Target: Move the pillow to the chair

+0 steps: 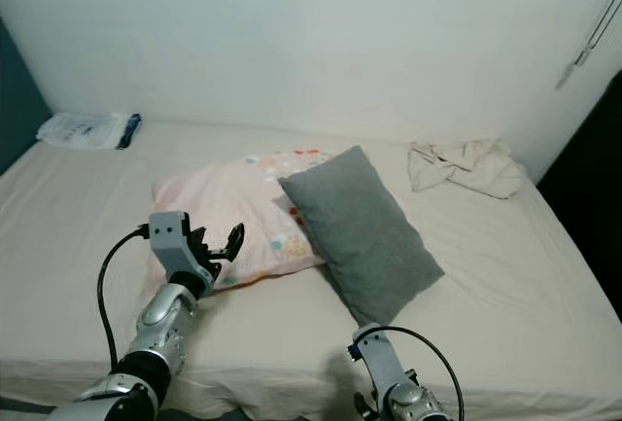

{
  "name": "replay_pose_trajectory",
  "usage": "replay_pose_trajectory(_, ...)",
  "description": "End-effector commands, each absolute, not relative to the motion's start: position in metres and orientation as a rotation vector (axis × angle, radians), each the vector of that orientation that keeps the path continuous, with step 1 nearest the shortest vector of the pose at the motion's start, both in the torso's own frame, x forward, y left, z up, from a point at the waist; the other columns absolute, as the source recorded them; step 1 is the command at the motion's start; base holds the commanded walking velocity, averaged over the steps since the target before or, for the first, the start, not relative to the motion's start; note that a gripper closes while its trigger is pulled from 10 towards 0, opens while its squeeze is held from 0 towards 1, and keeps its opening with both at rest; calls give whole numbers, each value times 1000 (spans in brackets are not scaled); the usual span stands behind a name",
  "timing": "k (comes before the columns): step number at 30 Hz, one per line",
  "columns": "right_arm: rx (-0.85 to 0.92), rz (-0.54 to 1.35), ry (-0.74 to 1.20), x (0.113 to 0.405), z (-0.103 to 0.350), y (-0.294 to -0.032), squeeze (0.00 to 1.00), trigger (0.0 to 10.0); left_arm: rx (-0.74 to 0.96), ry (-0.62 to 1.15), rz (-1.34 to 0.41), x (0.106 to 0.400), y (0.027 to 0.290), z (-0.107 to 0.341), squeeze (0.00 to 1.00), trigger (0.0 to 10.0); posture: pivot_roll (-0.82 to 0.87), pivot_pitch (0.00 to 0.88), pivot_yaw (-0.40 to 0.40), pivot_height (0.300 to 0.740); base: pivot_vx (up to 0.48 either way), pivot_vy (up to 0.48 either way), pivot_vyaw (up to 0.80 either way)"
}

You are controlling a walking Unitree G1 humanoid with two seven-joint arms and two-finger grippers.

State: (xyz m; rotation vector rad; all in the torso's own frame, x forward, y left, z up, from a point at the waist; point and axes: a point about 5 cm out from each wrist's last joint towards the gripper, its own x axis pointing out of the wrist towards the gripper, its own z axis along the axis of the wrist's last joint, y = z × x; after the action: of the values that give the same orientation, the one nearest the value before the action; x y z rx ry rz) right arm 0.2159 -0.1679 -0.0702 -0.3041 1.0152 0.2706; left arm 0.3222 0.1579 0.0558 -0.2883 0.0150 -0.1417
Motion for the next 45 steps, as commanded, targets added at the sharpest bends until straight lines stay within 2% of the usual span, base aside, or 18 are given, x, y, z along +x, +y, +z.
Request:
replay_pose_trajectory(1,-288,217,1015,217,-69,-175,0,10000,-286,-43,-144,328,161,67,0,10000,-46,46,-78,710,0,0,0)
replay_pose_trajectory(7,-335,211,1016,218,-69,-177,0,10000,-274,-107,-184,336,156,84,0,10000,-46,46,-78,700,0,0,0)
replay_pose_trajectory(10,-337,209,1006,219,-68,-177,0,10000,-195,-87,-238,341,142,86,0,10000,-58,47,-73,680,0,0,0)
replay_pose_trajectory(15,-330,215,1003,219,-68,-176,0,10000,-149,-92,-181,344,143,90,0,10000,-69,45,-65,660,0,0,0)
replay_pose_trajectory(17,-326,215,1004,219,-68,-175,0,10000,-46,-92,-179,344,142,91,0,10000,-75,47,-61,650,0,0,0)
replay_pose_trajectory(19,-320,213,1005,219,-68,-175,0,10000,141,-77,-190,343,140,88,0,10000,-77,45,-60,640,0,0,0)
replay_pose_trajectory(20,-320,213,1005,219,-68,-175,0,10000,141,-77,-190,343,140,88,0,10000,-77,45,-60,640,0,0,0)
replay_pose_trajectory(21,-319,212,1006,218,-68,-176,0,10000,286,-61,-199,342,138,85,0,10000,-82,47,-60,630,0,0,0)
replay_pose_trajectory(22,-319,212,1006,218,-68,-176,0,10000,286,-61,-199,342,138,85,0,10000,-82,47,-60,630,0,0,0)
replay_pose_trajectory(28,-321,217,1010,217,-69,-176,0,10000,525,-45,-234,339,131,75,0,10000,-87,51,-61,600,0,0,0)
replay_pose_trajectory(30,-321,217,1010,217,-69,-176,0,10000,546,-47,-237,338,130,74,0,10000,-87,51,-61,595,0,0,0)
replay_pose_trajectory(32,-321,218,1013,216,-69,-176,0,10000,689,-64,-260,336,125,70,0,10000,-89,56,-60,580,0,0,0)
replay_pose_trajectory(33,-321,218,1013,216,-69,-176,0,10000,689,-64,-260,336,125,70,0,10000,-89,56,-60,580,0,0,0)
replay_pose_trajectory(37,-308,223,1008,216,-70,-176,0,10000,872,-108,-274,335,121,68,0,10000,-91,61,-56,556,0,0,0)
replay_pose_trajectory(40,-306,224,1007,216,-70,-175,0,10000,902,-114,-286,336,120,68,0,10000,-92,64,-54,556,0,0,0)
replay_pose_trajectory(45,-297,227,1008,214,-71,-173,0,10000,1054,-187,-296,341,116,75,0,10000,-102,77,-37,556,0,0,0)
